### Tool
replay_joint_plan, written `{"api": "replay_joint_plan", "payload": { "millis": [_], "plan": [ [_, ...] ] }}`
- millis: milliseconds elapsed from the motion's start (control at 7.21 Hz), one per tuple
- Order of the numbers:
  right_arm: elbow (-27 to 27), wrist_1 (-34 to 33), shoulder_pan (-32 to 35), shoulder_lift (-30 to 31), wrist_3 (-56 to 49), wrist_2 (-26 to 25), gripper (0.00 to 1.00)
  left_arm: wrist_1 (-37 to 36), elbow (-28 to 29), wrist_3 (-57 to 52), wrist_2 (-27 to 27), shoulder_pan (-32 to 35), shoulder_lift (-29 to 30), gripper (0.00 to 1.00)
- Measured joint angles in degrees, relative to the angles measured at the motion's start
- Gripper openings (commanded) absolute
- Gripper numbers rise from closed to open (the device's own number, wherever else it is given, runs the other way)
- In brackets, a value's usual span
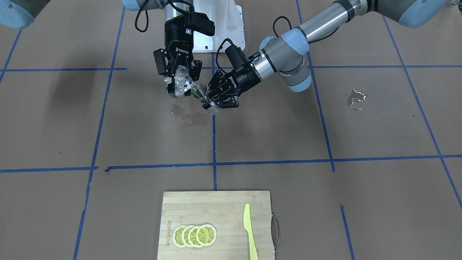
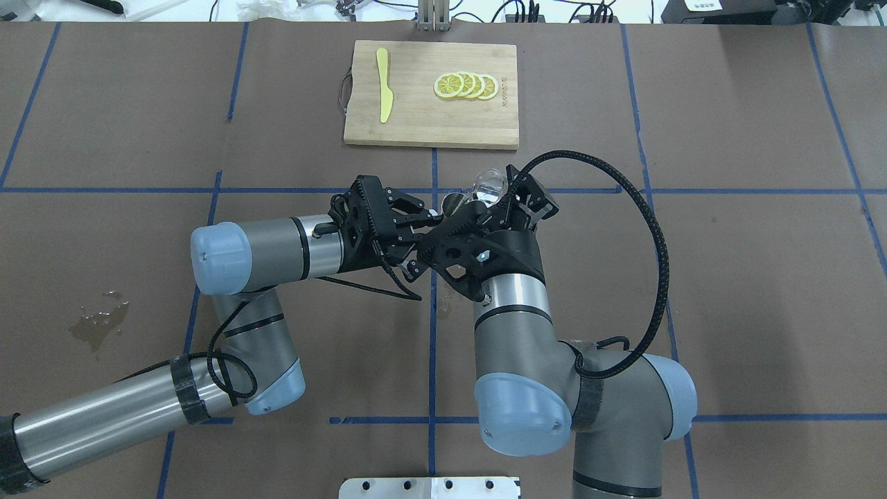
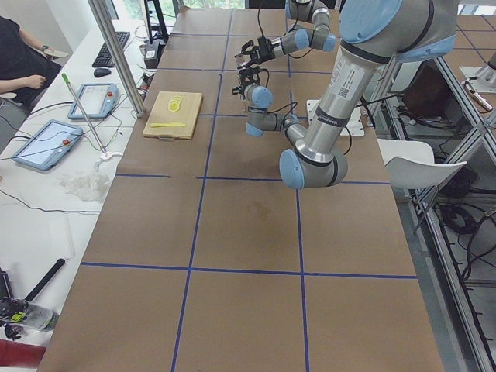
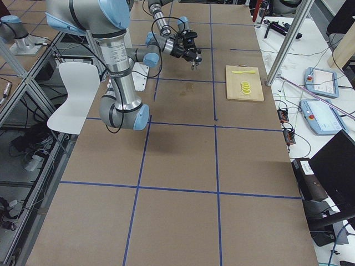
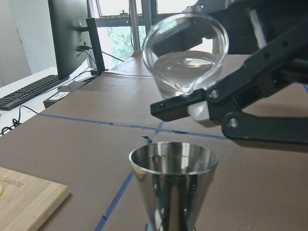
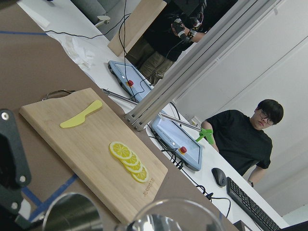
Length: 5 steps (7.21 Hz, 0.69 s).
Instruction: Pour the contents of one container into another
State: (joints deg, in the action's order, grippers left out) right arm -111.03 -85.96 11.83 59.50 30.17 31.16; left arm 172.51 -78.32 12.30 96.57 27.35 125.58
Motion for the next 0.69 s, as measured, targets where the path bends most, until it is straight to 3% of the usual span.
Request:
{"api": "replay_joint_plan", "payload": {
  "millis": [694],
  "plan": [
    [0.05, -6.43, 0.12, -2.91, -5.1, -0.27, 0.0, -0.04, -0.01, 0.0, -0.04, -0.05, 0.01, 0.0]
  ]
}}
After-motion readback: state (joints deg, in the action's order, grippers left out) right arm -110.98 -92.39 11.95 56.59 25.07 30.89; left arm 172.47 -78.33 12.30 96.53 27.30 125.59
